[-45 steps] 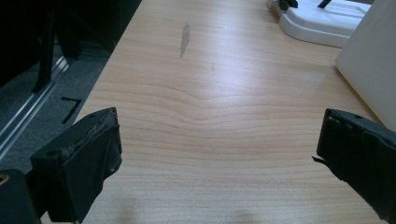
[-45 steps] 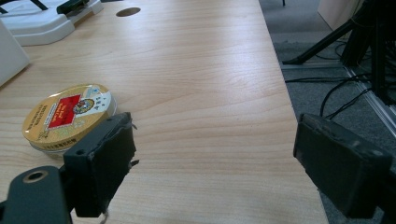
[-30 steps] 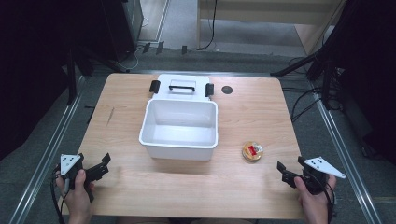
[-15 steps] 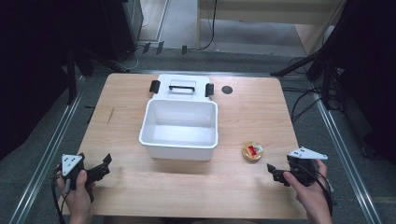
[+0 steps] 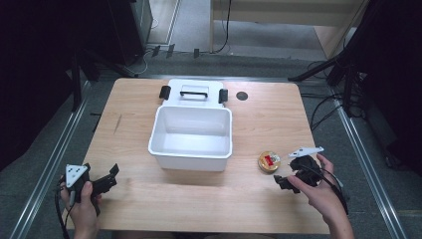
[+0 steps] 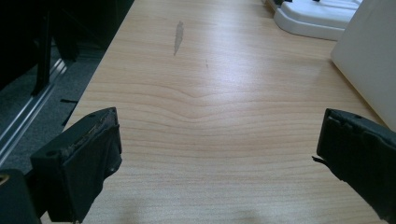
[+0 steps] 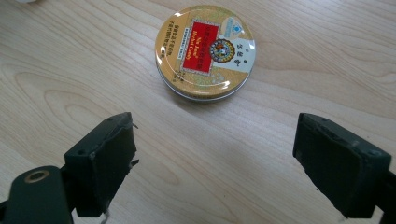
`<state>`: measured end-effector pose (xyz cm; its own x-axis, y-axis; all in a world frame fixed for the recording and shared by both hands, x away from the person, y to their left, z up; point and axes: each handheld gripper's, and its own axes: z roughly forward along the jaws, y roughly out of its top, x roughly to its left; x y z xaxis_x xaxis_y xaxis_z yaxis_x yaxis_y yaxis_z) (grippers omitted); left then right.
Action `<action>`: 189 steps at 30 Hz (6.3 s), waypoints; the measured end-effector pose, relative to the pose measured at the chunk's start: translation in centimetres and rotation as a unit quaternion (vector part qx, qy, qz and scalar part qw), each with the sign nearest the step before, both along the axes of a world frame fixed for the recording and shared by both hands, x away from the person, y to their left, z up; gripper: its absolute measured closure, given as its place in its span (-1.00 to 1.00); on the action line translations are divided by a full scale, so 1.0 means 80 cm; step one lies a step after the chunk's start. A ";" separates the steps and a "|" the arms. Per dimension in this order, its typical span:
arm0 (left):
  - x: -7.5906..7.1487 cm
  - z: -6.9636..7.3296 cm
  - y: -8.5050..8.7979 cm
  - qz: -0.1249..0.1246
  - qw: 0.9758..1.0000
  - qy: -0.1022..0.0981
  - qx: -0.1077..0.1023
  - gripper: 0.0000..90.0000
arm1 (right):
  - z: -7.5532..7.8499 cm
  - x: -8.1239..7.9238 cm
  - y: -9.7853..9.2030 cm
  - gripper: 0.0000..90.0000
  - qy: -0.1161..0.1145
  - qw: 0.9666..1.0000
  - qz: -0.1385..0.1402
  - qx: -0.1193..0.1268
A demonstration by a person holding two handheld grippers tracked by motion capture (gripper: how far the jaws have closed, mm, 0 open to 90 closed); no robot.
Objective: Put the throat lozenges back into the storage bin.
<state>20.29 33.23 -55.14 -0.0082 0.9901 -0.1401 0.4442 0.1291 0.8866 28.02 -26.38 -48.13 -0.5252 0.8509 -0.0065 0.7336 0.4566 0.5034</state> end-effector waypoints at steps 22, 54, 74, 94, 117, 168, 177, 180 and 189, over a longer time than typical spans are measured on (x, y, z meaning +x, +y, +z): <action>0.001 0.000 -0.001 0.009 1.000 0.002 0.003 -1.00 | -0.001 0.049 0.039 -0.89 0.106 0.992 0.005 -0.074; 0.004 0.000 -0.001 0.001 1.000 0.011 0.002 -1.00 | -0.021 0.104 0.078 -0.71 0.178 0.977 -0.024 -0.119; 0.005 0.000 -0.001 -0.004 1.000 0.016 0.005 -0.99 | -0.033 0.115 0.091 -0.56 0.181 0.976 -0.016 -0.119; 0.005 0.000 -0.001 -0.006 1.000 0.018 0.005 -0.99 | 0.024 0.119 0.091 -0.55 0.140 0.986 0.006 -0.094; 0.007 0.000 -0.001 -0.007 1.000 0.019 0.001 -1.00 | 0.116 0.134 0.131 -0.55 0.109 0.986 0.070 -0.105; 0.007 0.000 -0.001 -0.008 1.000 0.018 0.002 -0.99 | 0.151 0.130 0.269 -0.55 0.055 0.970 0.206 -0.113; 0.006 0.000 -0.001 -0.008 1.000 0.019 0.003 -0.99 | 0.136 0.132 0.280 -0.55 0.054 0.962 0.240 -0.119; 0.007 0.000 -0.001 -0.008 1.000 0.018 0.002 -0.99 | 0.131 0.132 0.282 -0.55 0.059 0.959 0.252 -0.114; 0.007 0.000 -0.001 -0.008 1.000 0.018 0.002 -0.99 | 0.110 0.134 0.282 -0.55 0.062 0.951 0.275 -0.123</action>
